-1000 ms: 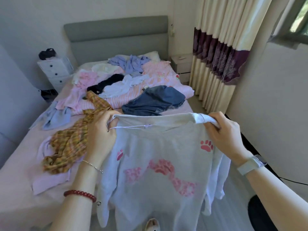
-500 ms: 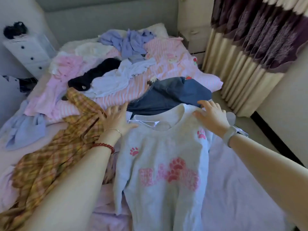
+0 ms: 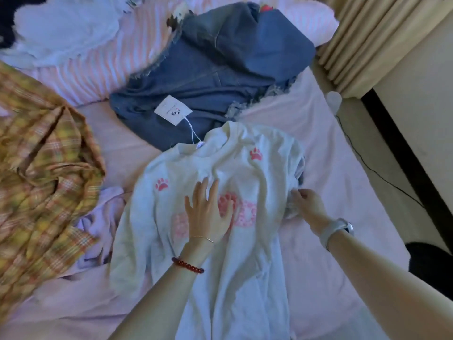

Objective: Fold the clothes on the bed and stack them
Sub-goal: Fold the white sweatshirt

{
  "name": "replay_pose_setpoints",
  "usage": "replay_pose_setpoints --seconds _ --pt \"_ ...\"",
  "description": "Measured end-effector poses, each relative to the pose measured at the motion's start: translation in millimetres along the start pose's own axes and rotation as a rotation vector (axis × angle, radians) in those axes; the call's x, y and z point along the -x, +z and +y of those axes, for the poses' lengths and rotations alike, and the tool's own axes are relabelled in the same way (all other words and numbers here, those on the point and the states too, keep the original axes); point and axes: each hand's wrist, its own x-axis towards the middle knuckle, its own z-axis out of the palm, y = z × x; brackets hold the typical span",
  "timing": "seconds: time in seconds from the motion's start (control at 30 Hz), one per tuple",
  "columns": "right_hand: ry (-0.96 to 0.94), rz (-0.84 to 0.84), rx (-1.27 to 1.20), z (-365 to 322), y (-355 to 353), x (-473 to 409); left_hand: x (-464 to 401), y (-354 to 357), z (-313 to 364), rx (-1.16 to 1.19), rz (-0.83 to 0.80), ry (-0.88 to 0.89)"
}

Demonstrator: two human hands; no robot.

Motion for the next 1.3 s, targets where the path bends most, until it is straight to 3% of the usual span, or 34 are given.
replay_pose_setpoints --seconds 0.17,0.23,0.33,0.4,0.5,0.6,0.7,0.8,0.87,0.93,0.97,1.03,1.1,1.13,1.2,1.3 --pt "0.174 -0.109 -0.311 4.0 1.1 -4.4 10.4 31.1 35.1 0.064 -0.074 0.136" --pt "0.004 0.021 -0.313 -2.4 -13.1 -2.3 5.6 34.9 46.4 0.068 -0.051 0.162" --pt "-0.463 0.394 -0.198 -1.6 -51.5 13.4 3.6 42.1 64.9 0.010 -0.065 0.224" --pt "-0.559 0.451 -0.113 18.7 -70.4 11.5 3.6 51.2 76.2 -0.113 -0.146 0.288" --pt "-0.198 0.240 0.002 57.1 -91.3 -14.2 0.9 69.3 83.5 -0.304 -0.363 0.159" --pt "0.100 0.109 -0.016 75.2 -101.4 -34.4 1.1 71.8 92.7 -0.264 -0.333 0.038" --pt "0.283 -0.043 -0.377 72.4 -107.2 -48.3 9.4 83.3 104.7 -0.267 -0.211 0.106" --pt "0.433 -0.036 -0.609 64.4 -109.5 -56.6 31.9 98.7 115.3 -0.260 -0.185 0.153" --pt "0.311 0.165 -0.575 53.8 -110.5 -58.4 53.4 109.6 121.9 -0.165 -0.123 0.141" --pt "-0.044 0.331 -0.395 34.1 -108.0 -48.1 66.9 109.3 124.2 0.153 -0.034 0.014" --pt "-0.241 0.303 -0.326 20.3 -102.7 -36.9 69.0 104.1 124.5 0.354 0.023 -0.092" --pt "-0.551 0.025 -0.274 -7.4 -84.4 -7.1 68.5 89.3 116.5 0.660 0.131 -0.303" --pt "-0.724 -0.310 -0.226 -25.4 -65.9 18.9 65.3 71.4 102.1 0.769 0.198 -0.471" --pt "-0.790 -0.354 -0.183 -28.3 -60.2 25.5 64.8 64.0 94.2 0.770 0.195 -0.516" --pt "-0.768 -0.261 -0.207 -18.1 -53.3 29.7 69.0 56.9 77.2 0.733 0.166 -0.576" --pt "-0.415 -0.129 -0.175 29.1 -46.2 40.0 84.6 58.4 60.1 0.615 0.094 -0.555"
